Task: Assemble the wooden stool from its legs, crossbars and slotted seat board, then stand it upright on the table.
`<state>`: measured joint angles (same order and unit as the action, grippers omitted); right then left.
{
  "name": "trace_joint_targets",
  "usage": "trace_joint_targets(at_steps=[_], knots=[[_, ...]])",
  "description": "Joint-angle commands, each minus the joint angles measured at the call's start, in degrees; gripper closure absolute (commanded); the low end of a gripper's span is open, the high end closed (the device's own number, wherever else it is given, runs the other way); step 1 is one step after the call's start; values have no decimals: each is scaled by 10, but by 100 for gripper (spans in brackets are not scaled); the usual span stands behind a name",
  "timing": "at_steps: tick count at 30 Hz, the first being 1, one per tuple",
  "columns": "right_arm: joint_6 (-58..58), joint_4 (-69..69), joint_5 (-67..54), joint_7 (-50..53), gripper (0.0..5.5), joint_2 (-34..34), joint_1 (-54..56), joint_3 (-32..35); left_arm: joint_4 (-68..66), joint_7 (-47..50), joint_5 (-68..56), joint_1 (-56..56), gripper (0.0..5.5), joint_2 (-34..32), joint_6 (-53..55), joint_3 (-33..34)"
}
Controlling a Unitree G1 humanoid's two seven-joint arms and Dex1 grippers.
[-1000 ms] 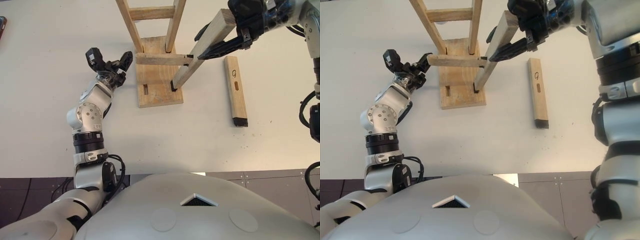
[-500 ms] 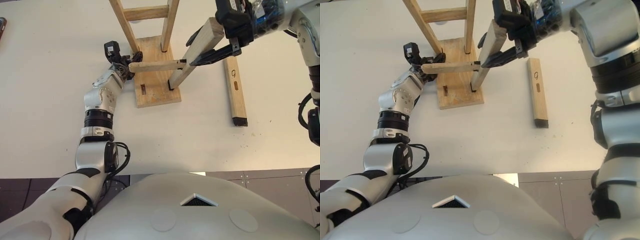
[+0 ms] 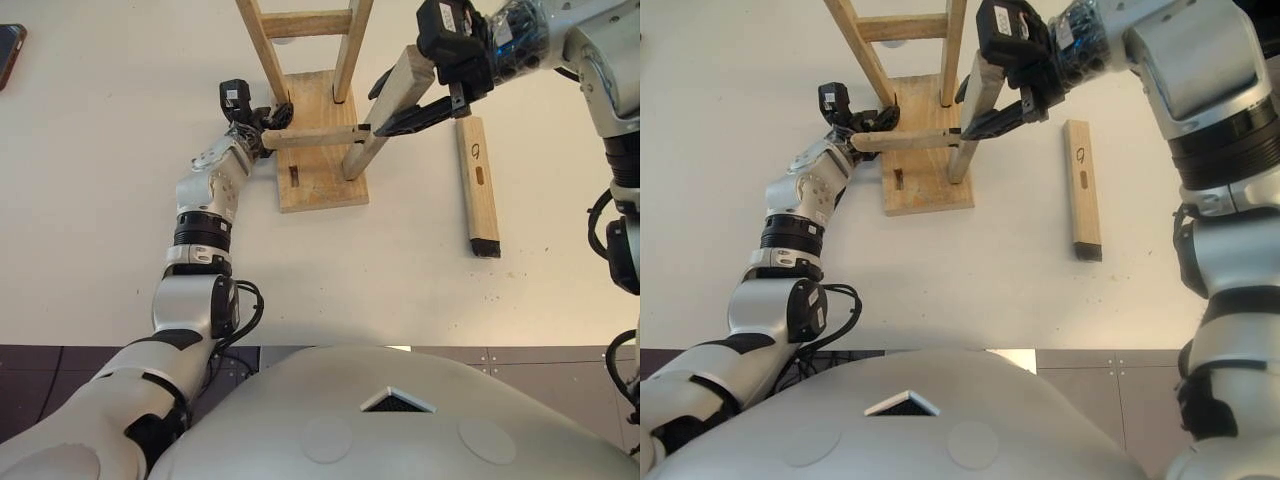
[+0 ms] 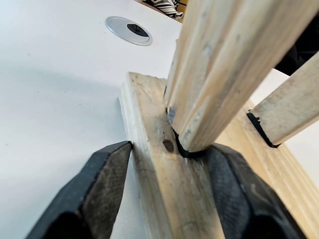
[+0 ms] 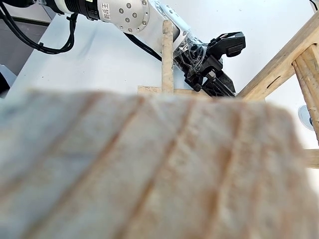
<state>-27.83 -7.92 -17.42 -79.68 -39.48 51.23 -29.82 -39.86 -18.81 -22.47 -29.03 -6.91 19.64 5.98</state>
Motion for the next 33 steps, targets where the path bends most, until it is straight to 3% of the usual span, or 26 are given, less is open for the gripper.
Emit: trace_joint_targets(at_steps=[1,5,10,15,17,23,28,30,33], knots=[[-39,-19,40,-13,345,25,-108,-84,-50,-39,11,-16,307,71,28,-32],[-41,12,20,-33,256,-5,-107,-50,-81,-39,17,-39,308,73,16,-23],[-36,24,21,-37,184,-33,-112,-20,-117,-46,28,-71,308,74,4,-14],[-41,1,14,-14,181,-25,-104,29,-140,-54,36,-87,308,71,-2,-6],[-54,-1,-16,4,179,-6,-96,74,-141,-54,39,-84,337,71,0,-3],[-207,18,-210,-19,179,-1,-53,243,-124,-43,38,-57,424,71,14,10],[-326,-73,-328,16,179,-24,-18,395,-98,-13,34,-32,482,75,22,28],[-344,-114,-329,60,179,-39,-19,438,-55,9,31,-8,497,76,22,35],[-322,-110,-255,158,160,-51,-83,427,114,28,-37,61,500,91,46,84]])
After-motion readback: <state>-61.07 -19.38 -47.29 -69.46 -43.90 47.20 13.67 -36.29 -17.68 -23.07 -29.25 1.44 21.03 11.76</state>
